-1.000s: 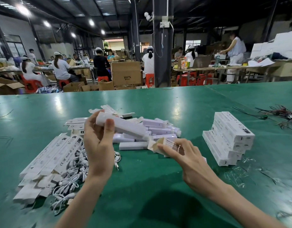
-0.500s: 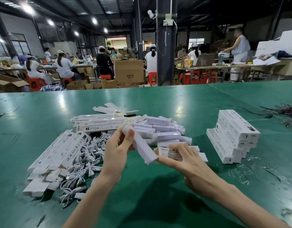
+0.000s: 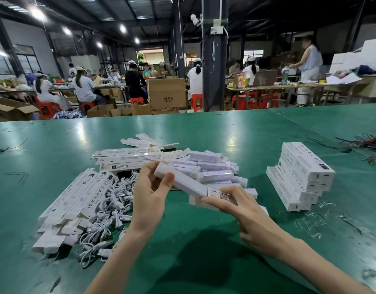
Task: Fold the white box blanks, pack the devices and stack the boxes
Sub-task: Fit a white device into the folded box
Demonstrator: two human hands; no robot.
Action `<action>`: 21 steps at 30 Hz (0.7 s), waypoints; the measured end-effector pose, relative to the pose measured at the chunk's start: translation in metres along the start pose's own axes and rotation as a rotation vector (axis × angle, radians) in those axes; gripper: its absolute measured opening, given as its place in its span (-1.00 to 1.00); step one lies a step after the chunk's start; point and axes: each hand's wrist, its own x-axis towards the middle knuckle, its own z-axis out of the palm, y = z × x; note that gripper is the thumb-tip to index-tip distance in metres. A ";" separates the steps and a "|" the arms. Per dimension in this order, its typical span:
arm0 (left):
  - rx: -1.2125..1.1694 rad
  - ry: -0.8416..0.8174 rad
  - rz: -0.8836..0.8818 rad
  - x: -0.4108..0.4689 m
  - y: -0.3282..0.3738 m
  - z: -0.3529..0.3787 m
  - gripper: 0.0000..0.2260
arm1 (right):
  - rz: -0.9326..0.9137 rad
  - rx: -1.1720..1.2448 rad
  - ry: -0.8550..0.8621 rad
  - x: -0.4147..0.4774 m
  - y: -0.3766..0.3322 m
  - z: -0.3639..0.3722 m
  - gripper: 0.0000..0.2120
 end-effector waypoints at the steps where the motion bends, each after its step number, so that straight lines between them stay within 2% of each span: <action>1: 0.014 -0.010 0.020 0.000 0.001 0.000 -0.80 | 0.005 0.001 -0.002 0.000 0.001 0.000 0.07; 6: 0.127 -0.093 0.085 -0.001 -0.001 -0.002 -0.78 | -0.004 0.070 0.003 0.000 0.002 0.001 -0.01; 10: 0.079 -0.103 0.081 -0.005 -0.005 0.003 -0.78 | 0.025 0.254 0.077 0.001 0.003 0.007 -0.12; 15: 0.124 -0.089 0.027 -0.019 -0.011 0.012 -0.64 | 0.030 0.316 0.139 0.001 0.002 0.009 -0.20; 21: 0.398 -0.139 0.207 -0.030 -0.014 0.022 -0.88 | 0.048 0.216 0.197 0.001 0.004 0.011 -0.21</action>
